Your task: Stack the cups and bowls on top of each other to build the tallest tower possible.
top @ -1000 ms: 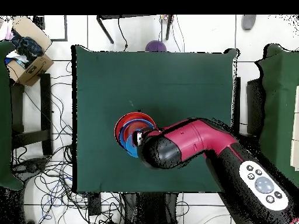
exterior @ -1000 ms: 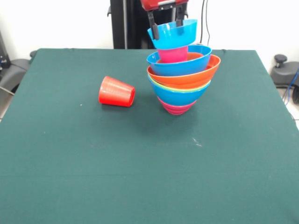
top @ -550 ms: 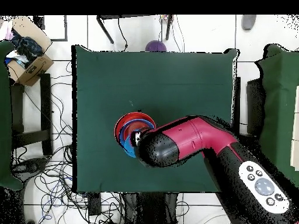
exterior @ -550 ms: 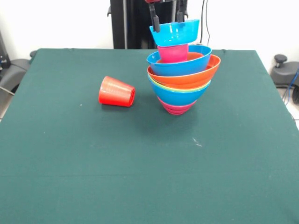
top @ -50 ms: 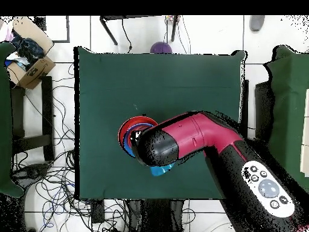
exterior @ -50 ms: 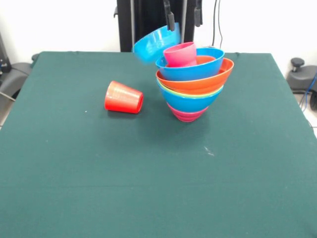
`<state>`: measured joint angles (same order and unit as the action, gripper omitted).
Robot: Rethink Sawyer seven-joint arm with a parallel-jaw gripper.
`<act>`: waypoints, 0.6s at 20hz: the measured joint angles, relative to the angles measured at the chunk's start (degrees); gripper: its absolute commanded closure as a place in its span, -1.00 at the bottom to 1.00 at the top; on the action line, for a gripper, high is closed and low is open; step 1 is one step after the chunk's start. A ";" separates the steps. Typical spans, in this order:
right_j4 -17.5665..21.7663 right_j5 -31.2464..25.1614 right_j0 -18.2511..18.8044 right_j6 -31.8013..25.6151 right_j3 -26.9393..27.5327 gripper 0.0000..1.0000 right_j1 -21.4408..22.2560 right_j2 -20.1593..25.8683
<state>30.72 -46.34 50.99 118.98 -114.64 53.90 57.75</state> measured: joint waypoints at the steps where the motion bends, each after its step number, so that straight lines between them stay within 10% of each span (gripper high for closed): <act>1: 0.00 -0.14 -0.17 0.00 0.24 -1.00 0.00 0.00; 12: -0.30 -0.76 -1.92 0.00 3.05 -1.00 -0.01 -0.02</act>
<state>30.43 -47.10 49.07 118.98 -111.59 53.89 57.74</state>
